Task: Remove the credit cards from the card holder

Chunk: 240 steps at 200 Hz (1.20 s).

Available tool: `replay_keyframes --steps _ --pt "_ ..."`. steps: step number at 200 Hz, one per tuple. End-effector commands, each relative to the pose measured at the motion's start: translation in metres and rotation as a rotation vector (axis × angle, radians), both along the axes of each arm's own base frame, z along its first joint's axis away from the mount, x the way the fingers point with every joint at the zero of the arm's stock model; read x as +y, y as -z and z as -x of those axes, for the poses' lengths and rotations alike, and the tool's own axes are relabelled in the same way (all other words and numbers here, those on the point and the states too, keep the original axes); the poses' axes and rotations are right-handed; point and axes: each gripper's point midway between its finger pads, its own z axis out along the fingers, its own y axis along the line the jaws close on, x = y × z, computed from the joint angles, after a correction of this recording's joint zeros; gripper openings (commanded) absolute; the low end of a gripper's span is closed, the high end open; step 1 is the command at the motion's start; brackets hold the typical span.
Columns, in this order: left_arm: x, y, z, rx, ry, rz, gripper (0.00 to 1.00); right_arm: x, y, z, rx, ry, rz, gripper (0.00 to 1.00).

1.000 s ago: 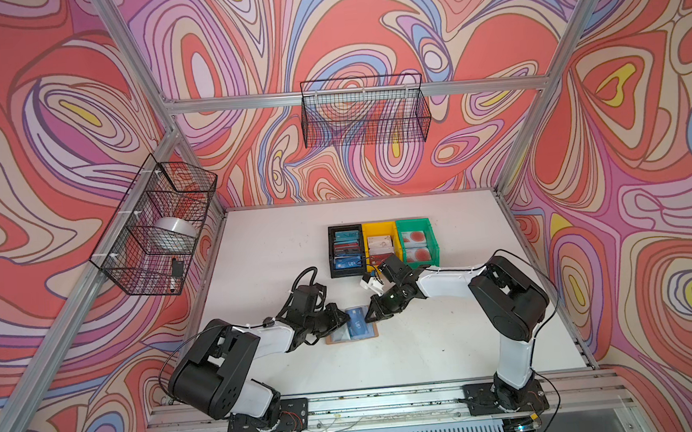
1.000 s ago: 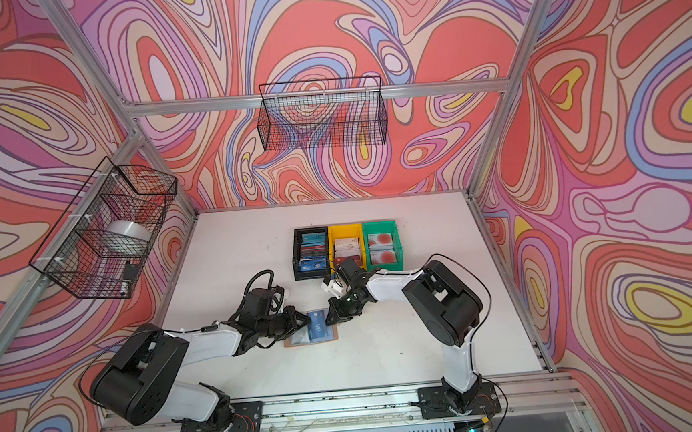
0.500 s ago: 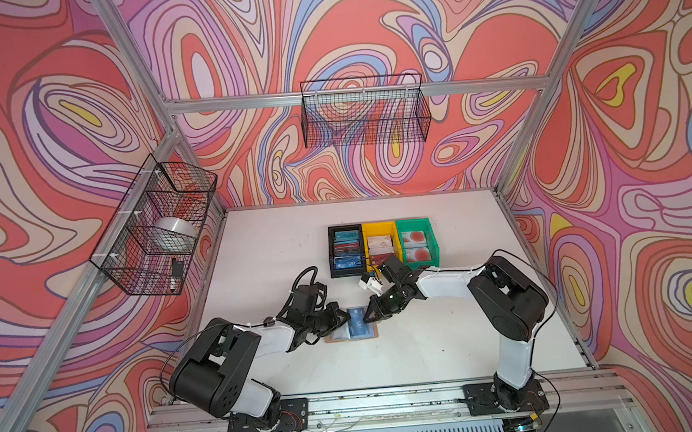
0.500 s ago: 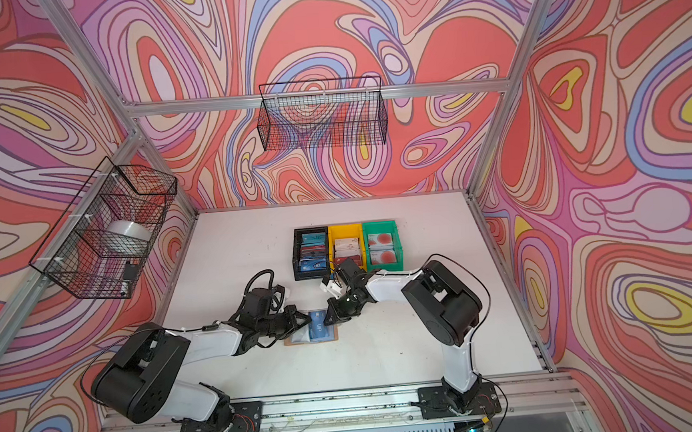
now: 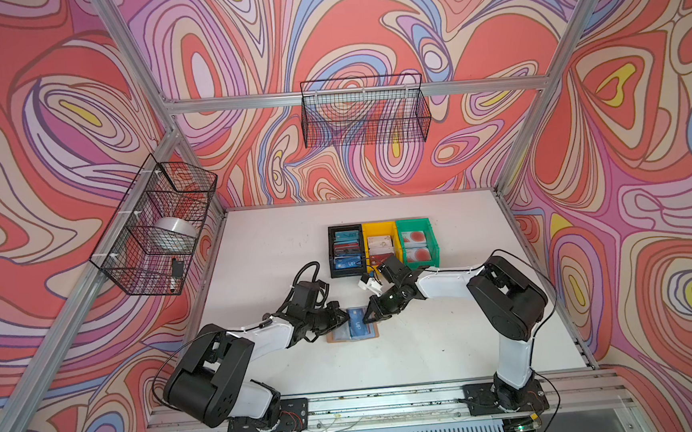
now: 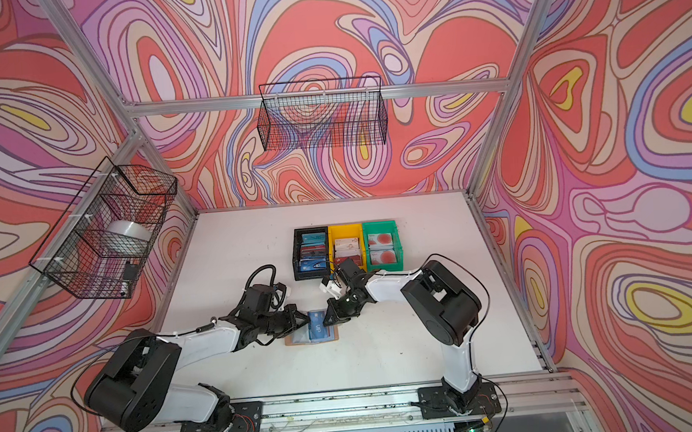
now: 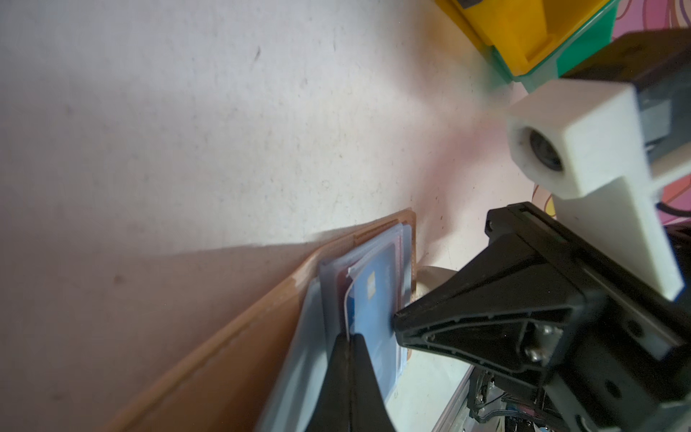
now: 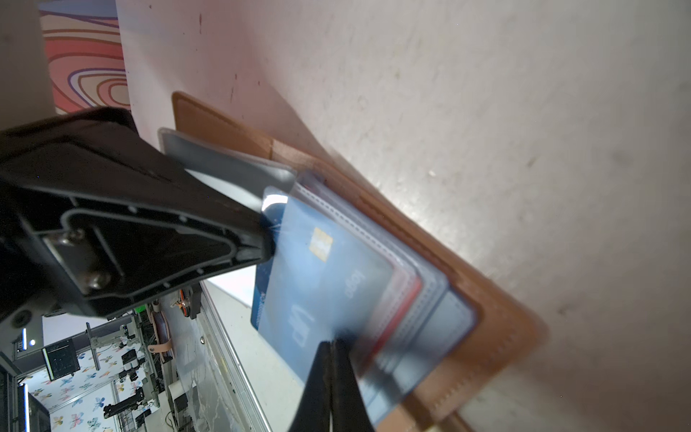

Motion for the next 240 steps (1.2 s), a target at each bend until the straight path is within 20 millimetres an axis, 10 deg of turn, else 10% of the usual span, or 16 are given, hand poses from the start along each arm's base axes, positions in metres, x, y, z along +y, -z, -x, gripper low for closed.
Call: replay_keyframes --steps 1,240 --pt "0.018 0.017 0.017 0.075 0.000 -0.089 0.00 -0.004 0.015 0.004 0.024 0.004 0.035 0.06" --pt "0.050 0.011 0.027 0.060 -0.088 -0.045 0.00 0.009 -0.013 0.006 0.034 -0.027 -0.067 0.09"
